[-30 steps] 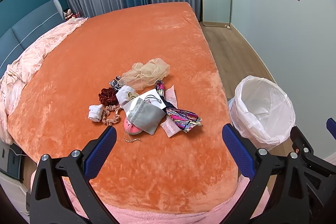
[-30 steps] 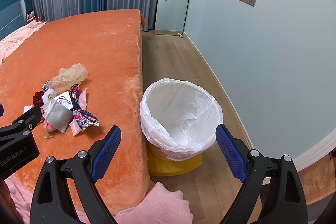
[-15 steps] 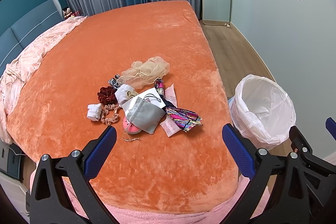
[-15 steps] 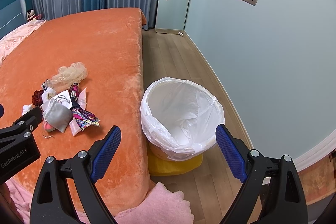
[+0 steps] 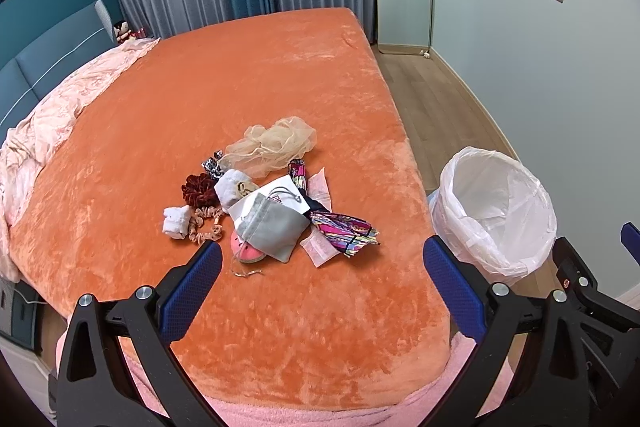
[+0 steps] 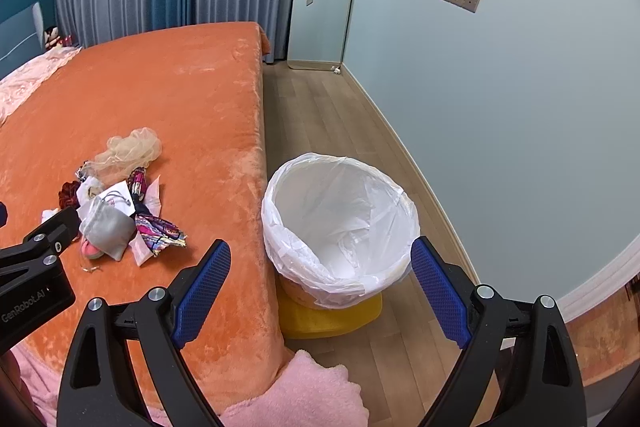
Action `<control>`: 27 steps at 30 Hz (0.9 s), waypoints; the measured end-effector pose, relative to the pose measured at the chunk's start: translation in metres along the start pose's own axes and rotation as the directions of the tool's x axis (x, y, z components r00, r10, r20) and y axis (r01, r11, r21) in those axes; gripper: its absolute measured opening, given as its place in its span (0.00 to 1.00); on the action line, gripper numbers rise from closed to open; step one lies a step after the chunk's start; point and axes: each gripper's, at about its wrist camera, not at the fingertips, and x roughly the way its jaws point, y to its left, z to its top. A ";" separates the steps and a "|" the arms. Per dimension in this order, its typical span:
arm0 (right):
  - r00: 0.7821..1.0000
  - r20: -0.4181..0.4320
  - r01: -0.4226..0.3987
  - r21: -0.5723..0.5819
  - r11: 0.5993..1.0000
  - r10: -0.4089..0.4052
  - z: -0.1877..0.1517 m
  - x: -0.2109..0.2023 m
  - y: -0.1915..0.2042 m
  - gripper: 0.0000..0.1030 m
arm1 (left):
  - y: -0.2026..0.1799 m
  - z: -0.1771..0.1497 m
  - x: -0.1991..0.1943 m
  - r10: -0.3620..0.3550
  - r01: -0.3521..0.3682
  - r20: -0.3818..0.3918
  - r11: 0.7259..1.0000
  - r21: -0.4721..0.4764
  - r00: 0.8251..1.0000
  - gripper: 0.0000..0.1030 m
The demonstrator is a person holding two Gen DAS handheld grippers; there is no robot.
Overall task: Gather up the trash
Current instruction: 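Move both tools down toward the pile of items on the bed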
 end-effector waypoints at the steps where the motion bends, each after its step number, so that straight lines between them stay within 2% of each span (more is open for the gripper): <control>1: 1.000 0.003 0.002 0.002 1.000 -0.002 0.001 -0.002 0.000 0.85 | 0.000 0.000 -0.001 -0.005 0.005 0.004 1.000 0.001 1.000 0.93; 12: 0.999 0.048 0.008 -0.011 1.000 -0.008 0.008 -0.027 0.013 0.85 | 0.016 0.004 -0.018 -0.045 0.044 0.064 0.999 0.013 0.997 0.93; 16: 0.998 0.062 0.004 -0.016 1.000 -0.003 0.009 -0.034 0.022 0.85 | 0.033 0.006 -0.019 -0.069 0.070 0.068 0.998 -0.006 0.995 0.93; 21: 0.997 0.075 -0.003 -0.026 1.000 0.005 0.009 -0.038 0.041 0.85 | 0.056 0.006 -0.016 -0.063 0.065 0.076 0.997 -0.028 0.995 0.93; 27: 0.995 0.070 -0.067 -0.034 0.997 0.069 0.006 -0.034 0.075 0.85 | 0.098 0.000 0.005 -0.048 0.052 0.057 0.997 -0.062 0.997 0.93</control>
